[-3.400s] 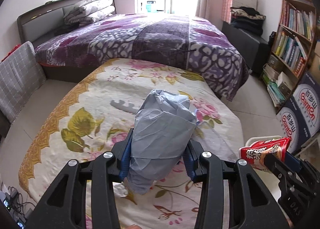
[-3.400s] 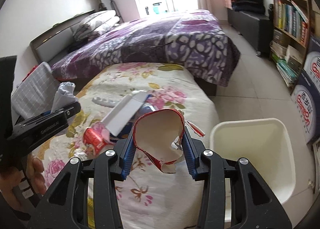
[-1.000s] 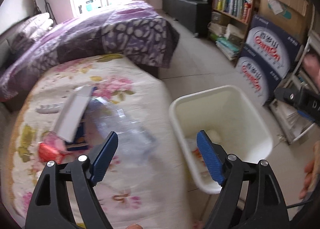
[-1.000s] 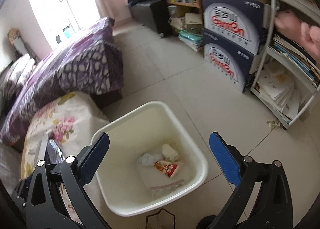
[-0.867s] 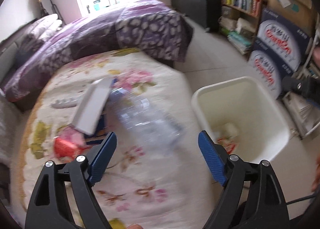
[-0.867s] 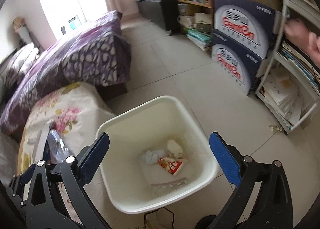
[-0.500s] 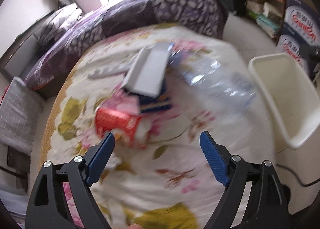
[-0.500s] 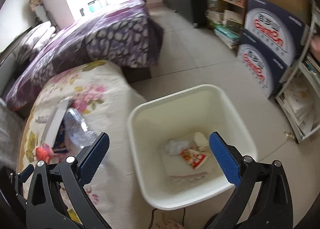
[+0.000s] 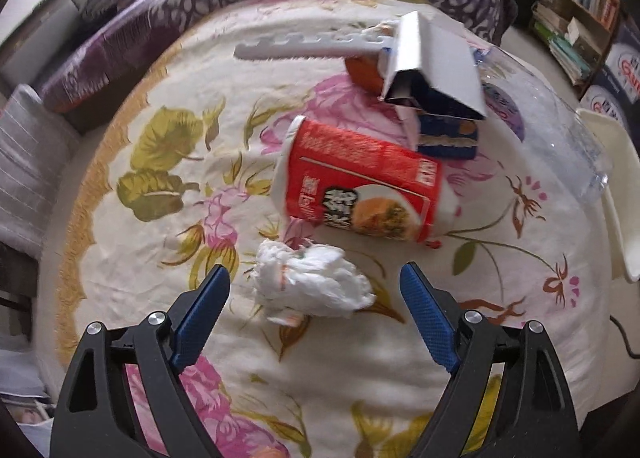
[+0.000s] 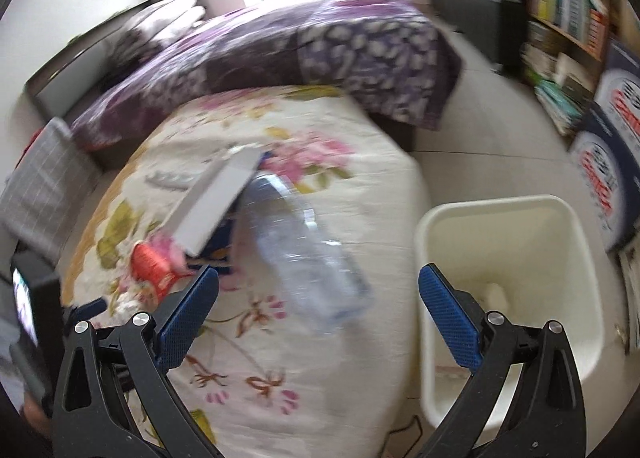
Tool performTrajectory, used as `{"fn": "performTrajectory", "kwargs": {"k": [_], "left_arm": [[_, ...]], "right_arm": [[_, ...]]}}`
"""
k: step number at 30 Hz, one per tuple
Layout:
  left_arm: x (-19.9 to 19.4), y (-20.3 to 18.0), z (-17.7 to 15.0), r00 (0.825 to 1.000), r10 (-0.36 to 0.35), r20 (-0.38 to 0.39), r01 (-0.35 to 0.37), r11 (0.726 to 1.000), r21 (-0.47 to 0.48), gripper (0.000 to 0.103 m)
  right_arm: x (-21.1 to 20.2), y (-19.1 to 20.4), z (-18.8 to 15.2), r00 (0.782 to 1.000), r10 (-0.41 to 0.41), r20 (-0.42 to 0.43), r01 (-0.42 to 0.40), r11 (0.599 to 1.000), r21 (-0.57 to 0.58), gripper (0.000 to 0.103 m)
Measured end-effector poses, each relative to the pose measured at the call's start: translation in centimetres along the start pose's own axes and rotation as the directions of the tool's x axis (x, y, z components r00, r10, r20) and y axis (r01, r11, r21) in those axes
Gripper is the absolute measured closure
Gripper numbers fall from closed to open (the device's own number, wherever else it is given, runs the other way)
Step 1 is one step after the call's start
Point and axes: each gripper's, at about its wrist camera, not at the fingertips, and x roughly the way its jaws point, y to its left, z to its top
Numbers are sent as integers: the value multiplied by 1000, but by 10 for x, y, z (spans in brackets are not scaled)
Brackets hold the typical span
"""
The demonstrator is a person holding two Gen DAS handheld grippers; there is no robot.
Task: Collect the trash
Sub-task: 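Grasp the crumpled white tissue on the quilt with the left tool, then grasp the red snack can with the right tool while left holds the tissue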
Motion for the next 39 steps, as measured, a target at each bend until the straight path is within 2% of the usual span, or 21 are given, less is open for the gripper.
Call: {"fn": "performTrajectory", "kwargs": {"k": [2, 3, 4, 6, 10, 17, 24, 33, 36, 38, 39], "left_arm": [[4, 3, 0, 1000, -26, 1, 26, 1000, 9, 20], [4, 3, 0, 999, -35, 2, 35, 999, 12, 28], [6, 5, 0, 998, -55, 0, 55, 998, 11, 39], [9, 8, 0, 997, -80, -10, 81, 997, 3, 49], [6, 14, -2, 995, -98, -8, 98, 995, 6, 54], [-4, 44, -5, 996, -91, -16, 89, 991, -100, 55], [-30, 86, 2, 997, -67, 37, 74, 964, -254, 55], [-46, 107, 6, 993, -87, 79, 109, 935, -337, 55], [-45, 112, 5, 994, -81, 78, 104, 929, -354, 55], [-45, 115, 4, 994, -75, 78, 98, 927, -362, 55], [-44, 117, 4, 995, -70, 77, 94, 925, -367, 55]], "right_arm": [[6, 11, -1, 999, 33, -12, -33, 999, -36, 7], [9, 17, -1, 999, 46, -17, -46, 998, -53, 7], [11, 23, -3, 998, 58, -23, -60, 996, -72, 7], [16, 33, -4, 996, 83, -35, -86, 991, -106, 7], [26, 53, -7, 990, 127, -61, -136, 975, -177, 7], [44, 89, -16, 979, 173, -109, -197, 937, -288, 7], [64, 131, -24, 968, 198, -152, -244, 879, -409, 7], [95, 163, -34, 982, 128, -137, -183, 823, -538, 9], [102, 169, -37, 984, 111, -140, -171, 809, -562, 16], [108, 171, -38, 981, 107, -161, -181, 807, -562, 29], [111, 171, -39, 980, 102, -168, -180, 808, -561, 39]]}}
